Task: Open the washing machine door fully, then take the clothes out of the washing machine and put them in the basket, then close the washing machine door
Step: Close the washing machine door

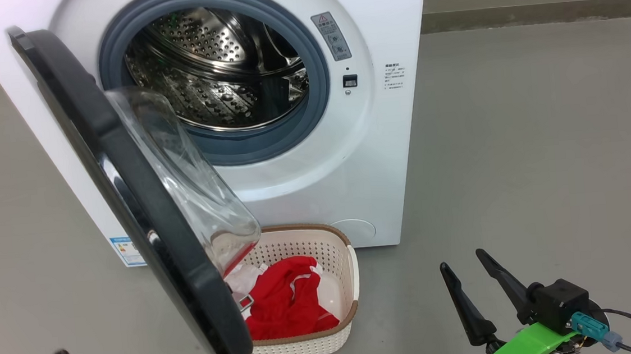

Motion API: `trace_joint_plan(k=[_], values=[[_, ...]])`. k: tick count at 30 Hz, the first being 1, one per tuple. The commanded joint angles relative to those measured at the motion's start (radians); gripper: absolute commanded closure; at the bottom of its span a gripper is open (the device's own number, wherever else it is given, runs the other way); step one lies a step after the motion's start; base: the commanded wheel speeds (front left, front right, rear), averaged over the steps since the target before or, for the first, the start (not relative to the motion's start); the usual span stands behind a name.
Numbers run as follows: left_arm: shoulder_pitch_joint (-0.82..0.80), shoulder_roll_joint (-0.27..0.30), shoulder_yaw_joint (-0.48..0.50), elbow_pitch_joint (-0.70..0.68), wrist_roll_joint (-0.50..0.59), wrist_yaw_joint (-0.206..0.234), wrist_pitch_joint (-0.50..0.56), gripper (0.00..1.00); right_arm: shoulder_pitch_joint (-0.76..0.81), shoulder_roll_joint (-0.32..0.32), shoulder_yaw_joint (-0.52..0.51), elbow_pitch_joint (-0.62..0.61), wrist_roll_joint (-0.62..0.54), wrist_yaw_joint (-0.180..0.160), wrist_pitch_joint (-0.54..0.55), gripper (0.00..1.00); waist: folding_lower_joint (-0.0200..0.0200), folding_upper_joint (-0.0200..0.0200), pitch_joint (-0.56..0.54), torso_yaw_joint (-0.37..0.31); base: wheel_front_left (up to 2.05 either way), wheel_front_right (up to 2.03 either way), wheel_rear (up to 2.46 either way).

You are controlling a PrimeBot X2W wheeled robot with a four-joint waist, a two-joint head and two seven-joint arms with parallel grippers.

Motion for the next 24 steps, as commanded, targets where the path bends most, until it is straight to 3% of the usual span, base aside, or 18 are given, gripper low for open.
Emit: trace_joint_plan(k=[1, 5, 9, 12, 17, 24], values=[[-0.058, 0.007, 0.037, -0.034, -0.032, 0.01, 0.003, 1.0, -0.012, 0.0, 0.019, -0.019, -0.009, 0.007, -0.006, 0.0, 0.0, 0.0, -0.001, 0.0, 0.0, 0.0, 0.0], [-0.109, 0.005, 0.022, -0.083, -0.424, 0.057, 0.079, 1.0, -0.013, 0.001, 0.021, -0.013, -0.009, 0.007, -0.006, 0.0, 0.0, 0.0, 0.0, -0.001, 0.0, 0.0, 0.0], [-0.147, 0.005, 0.013, -0.163, -0.872, 0.139, 0.15, 1.0, -0.014, 0.001, 0.022, -0.007, -0.01, 0.007, -0.006, 0.0, 0.0, 0.0, 0.003, -0.005, 0.0, 0.0, 0.0], [-0.164, 0.005, 0.015, -0.237, -1.087, 0.191, 0.186, 1.0, -0.016, 0.001, 0.017, 0.0, -0.012, 0.007, -0.006, 0.0, 0.0, 0.0, 0.007, -0.009, 0.0, 0.0, 0.0], [-0.176, 0.005, 0.007, -0.359, -1.299, 0.257, 0.224, 1.0, -0.018, 0.001, 0.01, 0.007, -0.014, 0.007, -0.006, 0.0, 0.0, 0.0, 0.015, -0.016, 0.0, 0.0, 0.0], [-0.172, 0.005, -0.038, -0.427, -1.458, 0.303, 0.232, 1.0, -0.03, 0.002, 0.008, 0.014, -0.014, 0.007, -0.006, 0.0, 0.0, 0.0, 0.03, -0.035, 0.0, 0.0, 0.0]])
